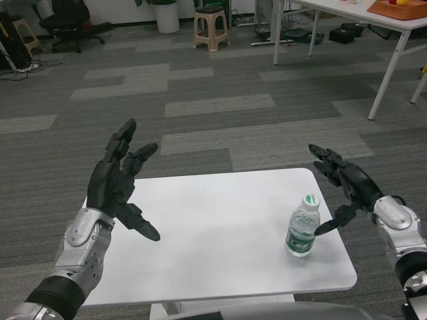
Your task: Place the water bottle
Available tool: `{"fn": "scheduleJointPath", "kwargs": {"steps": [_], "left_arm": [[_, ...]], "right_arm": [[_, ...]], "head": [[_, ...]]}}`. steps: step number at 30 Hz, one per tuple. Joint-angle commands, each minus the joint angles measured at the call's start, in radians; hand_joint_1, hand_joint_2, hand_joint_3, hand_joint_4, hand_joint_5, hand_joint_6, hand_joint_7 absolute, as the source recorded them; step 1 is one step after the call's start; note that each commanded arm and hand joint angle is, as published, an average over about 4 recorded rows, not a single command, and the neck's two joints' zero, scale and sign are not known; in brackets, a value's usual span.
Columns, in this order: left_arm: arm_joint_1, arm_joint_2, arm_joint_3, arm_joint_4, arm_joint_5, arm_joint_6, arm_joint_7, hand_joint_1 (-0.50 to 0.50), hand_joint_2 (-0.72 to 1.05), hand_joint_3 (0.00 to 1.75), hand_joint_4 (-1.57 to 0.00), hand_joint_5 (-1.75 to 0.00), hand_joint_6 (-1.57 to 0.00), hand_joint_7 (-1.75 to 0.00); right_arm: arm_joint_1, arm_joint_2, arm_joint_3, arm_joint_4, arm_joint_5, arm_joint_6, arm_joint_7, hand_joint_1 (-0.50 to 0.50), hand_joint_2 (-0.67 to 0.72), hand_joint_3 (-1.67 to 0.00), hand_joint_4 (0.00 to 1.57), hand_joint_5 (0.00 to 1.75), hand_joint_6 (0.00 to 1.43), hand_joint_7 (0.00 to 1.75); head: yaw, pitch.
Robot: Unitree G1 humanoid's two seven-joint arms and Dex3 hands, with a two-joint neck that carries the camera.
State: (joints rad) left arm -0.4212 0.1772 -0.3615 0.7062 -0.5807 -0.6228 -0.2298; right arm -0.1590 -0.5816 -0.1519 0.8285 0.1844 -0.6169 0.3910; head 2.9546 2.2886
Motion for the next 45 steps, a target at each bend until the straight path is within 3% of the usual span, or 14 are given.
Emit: {"fn": "scheduleJointPath", "kwargs": {"steps": [1,6,10,13,21,31,37,45], "left_arm": [[0.006,0.012,0.007,-0.002,-0.006,0.000,0.003,-0.50,-0.46,0.09,0.00,-0.82,0.00,-0.14],[0.002,0.012,0.007,-0.004,-0.005,0.000,0.003,-0.50,-0.46,0.09,0.00,-0.82,0.00,-0.14],[0.001,0.012,0.007,-0.004,-0.004,0.001,0.003,-0.50,-0.46,0.09,0.00,-0.82,0.00,-0.14],[0.002,0.012,0.008,-0.004,-0.004,0.002,0.003,-0.50,-0.46,0.09,0.00,-0.82,0.00,-0.14],[0.004,0.013,0.013,-0.004,-0.007,0.002,0.004,-0.50,-0.46,0.09,0.00,-0.82,0.00,-0.14],[-0.007,0.016,0.013,0.001,-0.012,0.002,0.003,-0.50,-0.46,0.09,0.00,-0.82,0.00,-0.14],[-0.015,0.019,0.016,0.004,-0.016,0.002,0.004,-0.50,-0.46,0.09,0.00,-0.82,0.00,-0.14],[-0.026,0.028,0.029,0.010,-0.018,0.002,0.004,-0.50,-0.46,0.09,0.00,-0.82,0.00,-0.14]], "right_arm": [[0.018,-0.014,-0.048,-0.068,0.012,0.011,0.010,-0.42,0.08,-0.24,0.00,0.00,0.00,0.00],[0.020,-0.015,-0.071,-0.221,0.016,0.017,0.010,-0.42,0.09,-0.24,0.00,0.00,0.00,0.00],[-0.001,-0.015,-0.029,-0.346,0.021,0.022,0.010,-0.42,0.08,-0.24,0.00,0.00,0.00,0.00],[-0.023,-0.017,0.005,-0.409,0.024,0.025,0.009,-0.42,0.03,-0.24,0.00,0.00,0.00,0.00],[-0.066,-0.017,0.072,-0.507,0.034,0.032,0.009,-0.46,0.06,-0.24,0.00,0.00,0.00,0.00],[-0.116,-0.010,0.176,-0.545,0.038,0.030,-0.016,-0.46,0.03,-0.24,0.00,0.00,0.00,0.00],[-0.152,0.018,0.289,-0.503,0.038,0.029,-0.029,-0.46,0.03,-0.24,0.00,0.00,0.00,0.00],[-0.172,0.050,0.335,-0.455,0.038,0.026,-0.030,-0.46,0.03,-0.24,0.00,0.00,0.00,0.00]], "head": [[-0.005,0.003],[-0.006,0.006],[-0.005,0.005],[-0.001,0.004],[-0.003,-0.001],[-0.001,-0.003],[0.005,-0.007],[0.002,-0.006]]}}
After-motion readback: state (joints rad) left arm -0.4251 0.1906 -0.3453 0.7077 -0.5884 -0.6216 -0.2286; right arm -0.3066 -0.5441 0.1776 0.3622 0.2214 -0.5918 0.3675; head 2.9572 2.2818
